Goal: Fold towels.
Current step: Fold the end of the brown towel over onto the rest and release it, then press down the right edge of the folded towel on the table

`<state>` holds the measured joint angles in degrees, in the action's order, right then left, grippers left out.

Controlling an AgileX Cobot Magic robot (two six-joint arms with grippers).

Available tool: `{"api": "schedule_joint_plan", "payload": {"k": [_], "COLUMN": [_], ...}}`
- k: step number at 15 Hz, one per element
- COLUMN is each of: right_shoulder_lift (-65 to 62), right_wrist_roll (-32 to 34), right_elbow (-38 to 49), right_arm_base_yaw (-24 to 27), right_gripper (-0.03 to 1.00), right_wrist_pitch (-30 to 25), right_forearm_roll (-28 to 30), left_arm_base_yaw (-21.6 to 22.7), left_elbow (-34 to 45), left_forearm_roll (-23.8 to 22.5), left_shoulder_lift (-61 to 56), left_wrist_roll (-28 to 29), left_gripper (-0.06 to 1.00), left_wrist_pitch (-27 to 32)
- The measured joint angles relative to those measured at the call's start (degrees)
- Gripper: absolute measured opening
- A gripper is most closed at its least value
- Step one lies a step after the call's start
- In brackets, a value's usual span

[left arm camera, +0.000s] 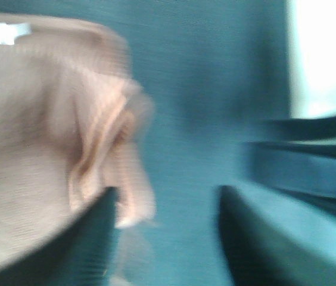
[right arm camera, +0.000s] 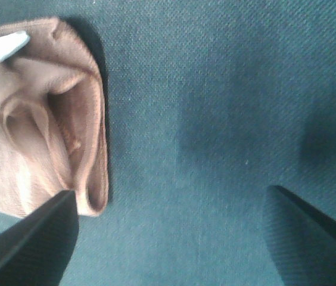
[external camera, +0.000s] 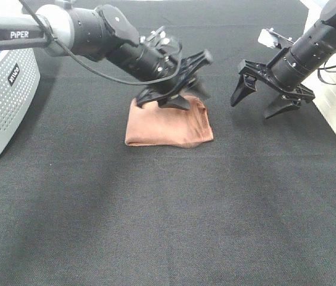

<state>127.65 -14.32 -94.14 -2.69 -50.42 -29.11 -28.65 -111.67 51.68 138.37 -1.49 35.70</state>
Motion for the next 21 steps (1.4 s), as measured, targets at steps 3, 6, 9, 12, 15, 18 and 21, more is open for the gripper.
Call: {"api": "schedule_joint_plan", "payload": {"k": [3,6,9,12,15,18,21], "right_shoulder_lift": [0.0,0.0,0.1,3.1,7.4,11.3,12.0], "right_wrist_roll": [-0.2,-8.0,-15.0,-20.7,-23.4,-23.0,-21.1], "right_elbow": [0.0,0.0,0.0,0.0,-1.1,-5.5,-6.8], "right_arm_base_yaw": [0.0,-0.2,-4.1,-9.5,-10.7,-8.8,-4.2], "right_gripper": [0.79,0.79,0.79,0.78,0.78,0.78,0.78], "right_wrist_pitch": [-1.4,-3.5,-4.0,-1.8,0.7,2.3,3.1], "right_forearm_roll": [-1.5,-14.9,-27.2,-34.7,-37.0,-35.2,-31.2], "left_arm_base_yaw": [1.4,8.3,13.3,14.2,14.2,14.2,14.2], "left_elbow": [0.0,0.0,0.0,0.0,0.0,0.0,0.0], "left_forearm_roll": [1.4,-4.1,-7.4,-9.0,-9.3,-9.5,-9.7], "left_shoulder_lift": [-2.2,-6.6,-7.4,-7.3,-7.3,-7.3,-7.3], "left_wrist_roll": [-8.6,-11.2,-11.4,-11.4,-11.4,-11.4,-11.4], "left_gripper": [0.59,0.59,0.59,0.59,0.59,0.59,0.59], "left_wrist_pitch": [-1.0,-1.1,-0.5,-0.3,-0.3,-0.2,0.9]}}
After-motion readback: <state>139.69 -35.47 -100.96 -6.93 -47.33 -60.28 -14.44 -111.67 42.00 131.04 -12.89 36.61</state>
